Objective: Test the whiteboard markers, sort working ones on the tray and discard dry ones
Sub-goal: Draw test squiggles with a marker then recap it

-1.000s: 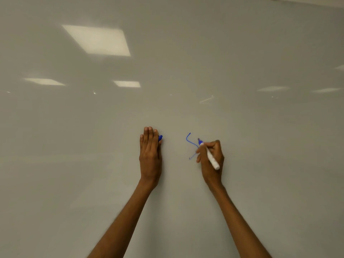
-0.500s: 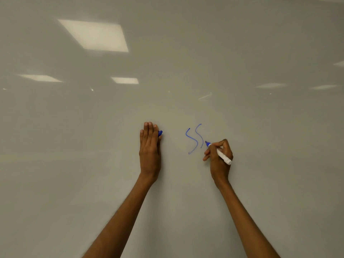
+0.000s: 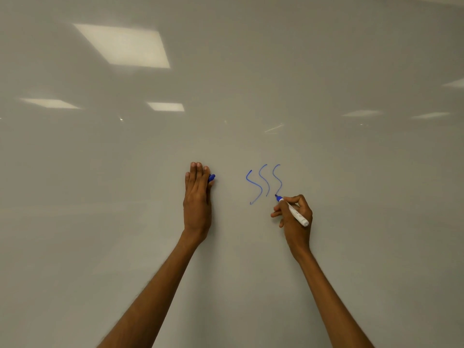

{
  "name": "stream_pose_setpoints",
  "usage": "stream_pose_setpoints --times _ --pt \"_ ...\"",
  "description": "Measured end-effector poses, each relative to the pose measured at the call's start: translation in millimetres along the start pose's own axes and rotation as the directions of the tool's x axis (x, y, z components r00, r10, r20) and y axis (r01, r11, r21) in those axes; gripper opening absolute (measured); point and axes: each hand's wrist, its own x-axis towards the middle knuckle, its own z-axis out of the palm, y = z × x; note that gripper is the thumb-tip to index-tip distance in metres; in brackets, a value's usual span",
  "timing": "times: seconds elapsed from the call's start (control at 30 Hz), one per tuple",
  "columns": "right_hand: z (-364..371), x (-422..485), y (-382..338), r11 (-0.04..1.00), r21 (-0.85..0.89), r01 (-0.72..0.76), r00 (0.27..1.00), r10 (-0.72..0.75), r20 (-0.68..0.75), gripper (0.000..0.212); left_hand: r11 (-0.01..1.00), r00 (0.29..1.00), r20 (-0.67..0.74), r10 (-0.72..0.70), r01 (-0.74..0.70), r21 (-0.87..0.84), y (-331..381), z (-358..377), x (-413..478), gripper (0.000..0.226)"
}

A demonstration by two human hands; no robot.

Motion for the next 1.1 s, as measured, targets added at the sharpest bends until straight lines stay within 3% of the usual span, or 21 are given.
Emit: stream_pose_setpoints --times 0.07,0.2,0.3,0.4,0.57,0.8,1.0,1.1 --pt "-3 -13 -5 0.999 0.016 -0.029 1.0 0.029 0.005 0.009 0.997 0.998 0.022 -0.062 0.063 -0.047 8 -10 -1 0.041" --pt "-3 -53 -11 0.994 0.073 -0.085 0.995 0.081 0.057 0.011 0.984 0.971 0.192 0.144 -0.121 -0.128 30 -39 -41 0.029" --pt "-4 -91 -7 0.977 0.117 -0.18 0.971 0.157 0.178 0.014 0.95 0.936 0.351 -0.037 0.142 -0.278 42 -53 -103 0.024" --pt "-11 -127 7 0.946 0.1 -0.307 0.928 0.274 0.252 0.014 0.879 0.876 0.438 -0.204 0.361 -0.312 40 -64 -159 0.022" --pt "-16 -171 31 0.896 0.005 -0.443 0.854 0.421 0.307 0.011 0.823 0.788 0.528 -0.318 0.506 -0.26 33 -83 -210 0.021" --pt "-15 -202 41 0.871 -0.032 -0.491 0.815 0.472 0.335 0.014 0.839 0.733 0.599 -0.322 0.515 -0.178 33 -103 -234 0.025" --pt "-11 -221 44 0.816 -0.025 -0.577 0.762 0.55 0.343 0.015 0.832 0.588 0.73 -0.349 0.553 -0.047 36 -105 -245 0.029" --pt "-10 -228 46 0.814 -0.02 -0.58 0.769 0.556 0.316 0.009 0.831 0.597 0.711 -0.372 0.555 -0.031 37 -106 -250 0.027"
